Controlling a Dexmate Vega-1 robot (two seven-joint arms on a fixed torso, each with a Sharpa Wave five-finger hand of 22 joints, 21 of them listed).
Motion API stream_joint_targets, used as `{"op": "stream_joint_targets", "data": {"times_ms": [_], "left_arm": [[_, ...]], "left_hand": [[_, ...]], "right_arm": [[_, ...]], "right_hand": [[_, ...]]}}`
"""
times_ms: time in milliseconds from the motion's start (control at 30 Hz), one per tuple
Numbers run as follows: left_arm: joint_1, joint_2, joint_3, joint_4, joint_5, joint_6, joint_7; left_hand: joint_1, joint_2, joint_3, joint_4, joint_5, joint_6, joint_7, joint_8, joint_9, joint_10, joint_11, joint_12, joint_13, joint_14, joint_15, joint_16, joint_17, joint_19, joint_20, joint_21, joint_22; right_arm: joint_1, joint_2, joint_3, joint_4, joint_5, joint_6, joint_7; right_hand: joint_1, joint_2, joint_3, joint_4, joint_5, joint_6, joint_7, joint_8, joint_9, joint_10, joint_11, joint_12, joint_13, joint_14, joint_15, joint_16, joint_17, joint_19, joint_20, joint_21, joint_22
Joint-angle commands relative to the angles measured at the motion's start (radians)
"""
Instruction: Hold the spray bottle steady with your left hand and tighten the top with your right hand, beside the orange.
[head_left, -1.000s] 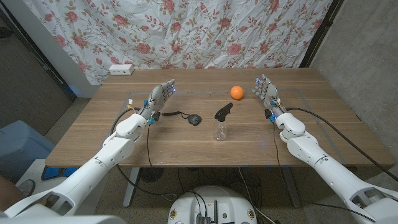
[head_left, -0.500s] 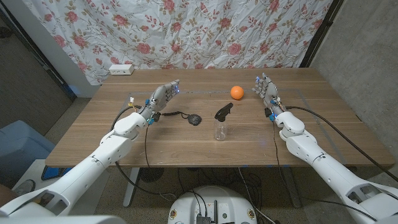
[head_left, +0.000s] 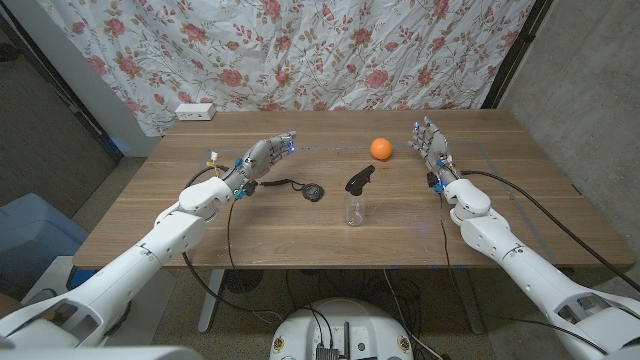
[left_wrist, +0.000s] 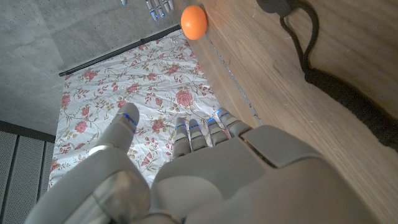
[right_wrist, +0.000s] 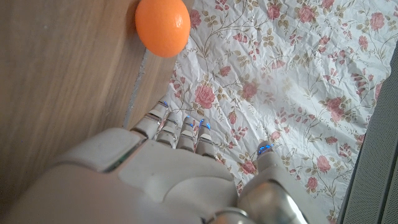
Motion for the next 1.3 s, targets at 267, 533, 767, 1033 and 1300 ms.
{"op": "stream_joint_targets", "data": {"times_ms": [267,533,767,1033,1300], "left_arm": [[0.02,0.062,0.004,-0.074,-0.014,0.022,-0.073],[0.019,0.107,0.018,-0.114,-0.012,0.053,-0.13],[0.04,0.13,0.017,-0.143,-0.013,0.052,-0.143],[0.06,0.161,0.015,-0.169,-0.002,0.04,-0.16],[0.039,0.165,0.035,-0.151,0.006,0.022,-0.223]], "left_hand": [[0.064,-0.031,0.019,0.0,0.0,-0.044,0.005,-0.011,0.006,-0.029,-0.006,-0.011,0.002,-0.005,-0.043,-0.003,0.003,0.007,-0.073,-0.005,0.001],[0.11,-0.056,0.027,0.001,-0.001,-0.099,0.004,-0.023,0.005,-0.072,-0.001,-0.02,0.002,-0.034,-0.035,-0.008,0.003,0.001,-0.075,-0.007,0.001],[0.151,-0.082,0.031,0.002,0.001,-0.141,0.005,-0.024,0.005,-0.117,-0.002,-0.023,0.003,-0.071,-0.026,-0.01,0.004,-0.024,-0.076,-0.012,0.001],[0.179,-0.099,0.032,0.003,0.002,-0.159,0.009,-0.021,0.005,-0.137,0.003,-0.021,0.002,-0.095,-0.02,-0.01,0.004,-0.055,-0.074,-0.017,0.001],[0.216,-0.124,0.031,0.005,0.002,-0.197,0.021,-0.021,0.005,-0.172,0.024,-0.02,0.003,-0.13,0.007,-0.01,0.004,-0.09,-0.055,-0.016,0.002]], "right_arm": [[0.001,-0.004,0.007,0.016,0.014,0.007,0.018],[-0.008,-0.002,0.005,0.011,0.014,0.016,0.022],[-0.029,-0.015,0.007,-0.027,0.007,0.01,0.006],[-0.069,-0.036,0.014,-0.092,-0.008,0.0,-0.033],[-0.083,-0.047,0.013,-0.11,-0.013,-0.002,-0.029]], "right_hand": [[0.009,0.012,-0.001,-0.008,0.001,0.004,-0.007,-0.001,0.004,0.005,-0.006,0.001,0.005,0.001,0.004,-0.002,0.0,0.004,0.003,0.003,0.003],[0.01,0.014,0.0,-0.011,0.0,0.003,-0.008,-0.001,0.004,0.004,-0.007,0.0,0.005,0.002,0.006,-0.002,-0.002,0.004,0.004,0.003,0.003],[0.01,0.015,-0.001,-0.012,0.0,0.002,-0.008,-0.002,0.004,0.005,-0.008,0.0,0.005,0.001,0.006,-0.003,-0.002,0.003,0.005,0.003,0.003],[0.01,0.015,-0.001,-0.013,0.0,0.003,-0.008,-0.001,0.004,0.004,-0.007,0.0,0.005,0.002,0.005,-0.003,-0.004,0.003,0.006,0.003,0.003],[0.01,0.016,-0.002,-0.015,-0.001,0.003,-0.007,-0.002,0.004,0.005,-0.006,0.0,0.005,0.009,0.003,0.0,-0.005,0.01,0.0,0.005,0.003]]}}
